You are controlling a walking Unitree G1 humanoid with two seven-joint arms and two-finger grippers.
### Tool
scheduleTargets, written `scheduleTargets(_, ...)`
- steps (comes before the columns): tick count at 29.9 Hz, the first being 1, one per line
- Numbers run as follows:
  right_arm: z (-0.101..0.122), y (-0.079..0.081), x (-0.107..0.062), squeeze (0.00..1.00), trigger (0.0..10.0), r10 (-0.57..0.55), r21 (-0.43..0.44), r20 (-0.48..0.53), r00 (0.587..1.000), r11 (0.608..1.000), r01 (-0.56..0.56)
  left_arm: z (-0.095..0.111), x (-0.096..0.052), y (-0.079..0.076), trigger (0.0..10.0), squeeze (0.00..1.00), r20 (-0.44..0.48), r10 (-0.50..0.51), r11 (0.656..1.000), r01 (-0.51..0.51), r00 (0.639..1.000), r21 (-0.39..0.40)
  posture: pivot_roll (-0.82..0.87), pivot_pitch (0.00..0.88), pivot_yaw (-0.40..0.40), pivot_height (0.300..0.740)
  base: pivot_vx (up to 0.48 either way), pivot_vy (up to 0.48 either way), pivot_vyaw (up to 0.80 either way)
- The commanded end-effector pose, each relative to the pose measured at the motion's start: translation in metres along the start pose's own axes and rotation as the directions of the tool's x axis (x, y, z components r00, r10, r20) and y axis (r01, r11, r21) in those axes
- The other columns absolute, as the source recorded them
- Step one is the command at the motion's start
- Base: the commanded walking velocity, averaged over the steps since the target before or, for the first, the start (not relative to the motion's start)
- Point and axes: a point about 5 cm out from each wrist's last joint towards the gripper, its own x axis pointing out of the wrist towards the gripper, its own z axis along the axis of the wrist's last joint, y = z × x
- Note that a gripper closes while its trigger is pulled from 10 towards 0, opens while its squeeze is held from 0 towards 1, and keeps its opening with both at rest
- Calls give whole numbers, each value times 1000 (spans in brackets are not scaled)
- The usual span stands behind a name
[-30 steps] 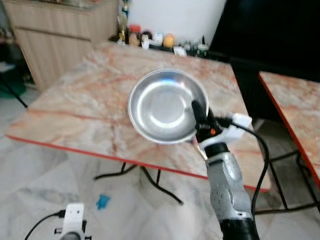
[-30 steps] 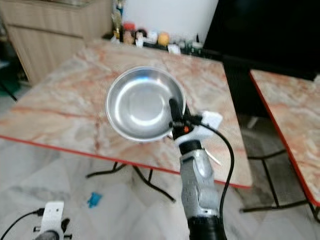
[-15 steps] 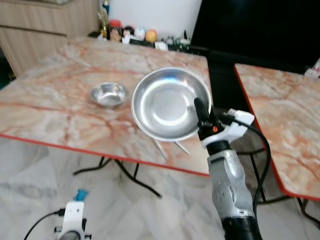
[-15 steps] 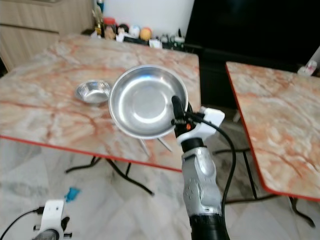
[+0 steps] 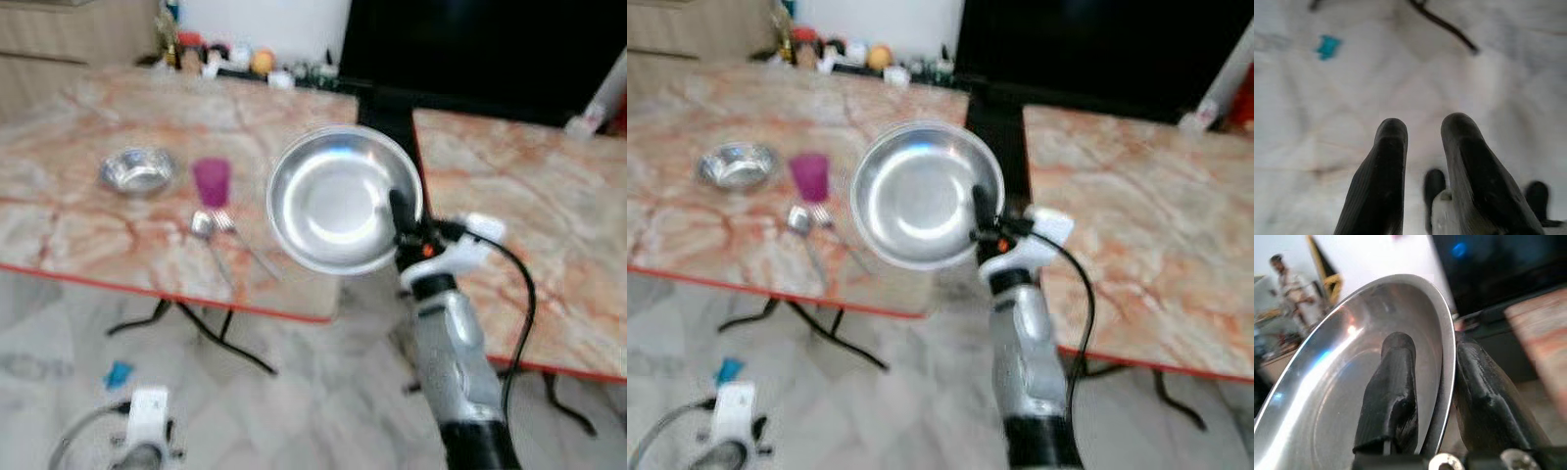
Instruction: Setting the table
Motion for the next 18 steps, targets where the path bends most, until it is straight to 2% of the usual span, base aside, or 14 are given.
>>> scheduleTargets(1, 1, 9, 3, 0, 10000, 27, 16, 13, 1000, 1000, -27, -3, -1, 9, 10000, 0, -12, 21, 1000, -21, 1000, 5, 128, 1, -100, 740, 0, -360, 0)
scheduleTargets(15, 1, 7, 4, 0, 10000, 10, 23, 11, 1000, 1000, -10, -5, -1, 8, 10000, 0, -18, 12, 1000, -12, 1000, 3, 130, 0, -100, 740, 0, -361, 0)
scheduleTargets(18, -1, 4, 3, 0, 10000, -20, 74, 17, 1000, 997, 19, -5, -1, 8, 10000, 0, -18, 9, 1000, -9, 1000, 6, 140, 0, -95, 740, 0, -363, 0)
